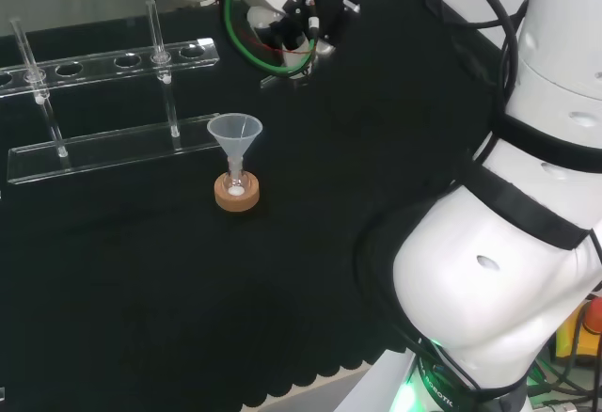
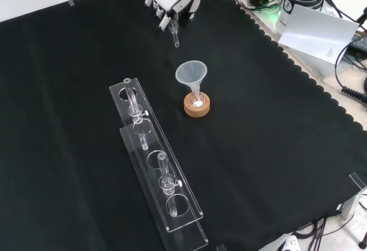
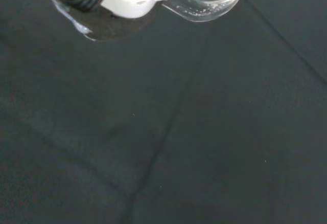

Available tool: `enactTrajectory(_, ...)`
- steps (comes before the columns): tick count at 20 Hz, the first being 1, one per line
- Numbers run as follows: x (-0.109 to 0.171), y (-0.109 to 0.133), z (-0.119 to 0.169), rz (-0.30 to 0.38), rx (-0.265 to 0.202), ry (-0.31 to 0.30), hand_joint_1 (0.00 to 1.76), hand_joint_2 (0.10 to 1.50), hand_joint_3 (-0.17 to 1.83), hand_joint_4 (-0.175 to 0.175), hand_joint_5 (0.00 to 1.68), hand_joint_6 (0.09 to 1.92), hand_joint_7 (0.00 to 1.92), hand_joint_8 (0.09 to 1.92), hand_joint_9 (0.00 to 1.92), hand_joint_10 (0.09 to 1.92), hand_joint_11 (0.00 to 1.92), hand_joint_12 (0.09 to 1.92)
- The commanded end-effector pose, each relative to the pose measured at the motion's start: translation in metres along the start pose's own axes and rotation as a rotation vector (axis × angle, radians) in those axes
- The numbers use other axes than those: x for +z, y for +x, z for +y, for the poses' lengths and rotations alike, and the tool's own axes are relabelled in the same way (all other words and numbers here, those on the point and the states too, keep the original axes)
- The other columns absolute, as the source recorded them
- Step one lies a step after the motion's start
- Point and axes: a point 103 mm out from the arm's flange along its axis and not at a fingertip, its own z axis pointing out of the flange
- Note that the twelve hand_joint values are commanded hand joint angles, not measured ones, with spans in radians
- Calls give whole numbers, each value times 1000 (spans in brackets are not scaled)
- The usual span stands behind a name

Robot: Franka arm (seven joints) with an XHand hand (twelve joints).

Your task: Put the weighing funnel back on the table.

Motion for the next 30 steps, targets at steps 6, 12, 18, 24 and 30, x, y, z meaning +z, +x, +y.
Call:
enactTrajectory(6, 40, -12, 10, 220, -16, -76, 1101, 892, 234, 175, 1229, 621, 1438, 158, 1454, 87, 1168, 796)
enactTrajectory(12, 70, -22, 20, 294, -15, -113, 1101, 890, 237, 175, 1230, 620, 1438, 157, 1454, 87, 1168, 794)
enactTrajectory(18, 94, -23, 35, 322, -10, -105, 1101, 888, 239, 175, 1231, 618, 1438, 156, 1452, 87, 1166, 793)
enactTrajectory(24, 109, -21, 47, 352, -6, -91, 1102, 886, 242, 175, 1233, 617, 1438, 155, 1451, 87, 1165, 792)
enactTrajectory(30, 128, -13, 62, 398, -20, -77, 1102, 884, 246, 175, 1234, 616, 1437, 153, 1451, 87, 1165, 792)
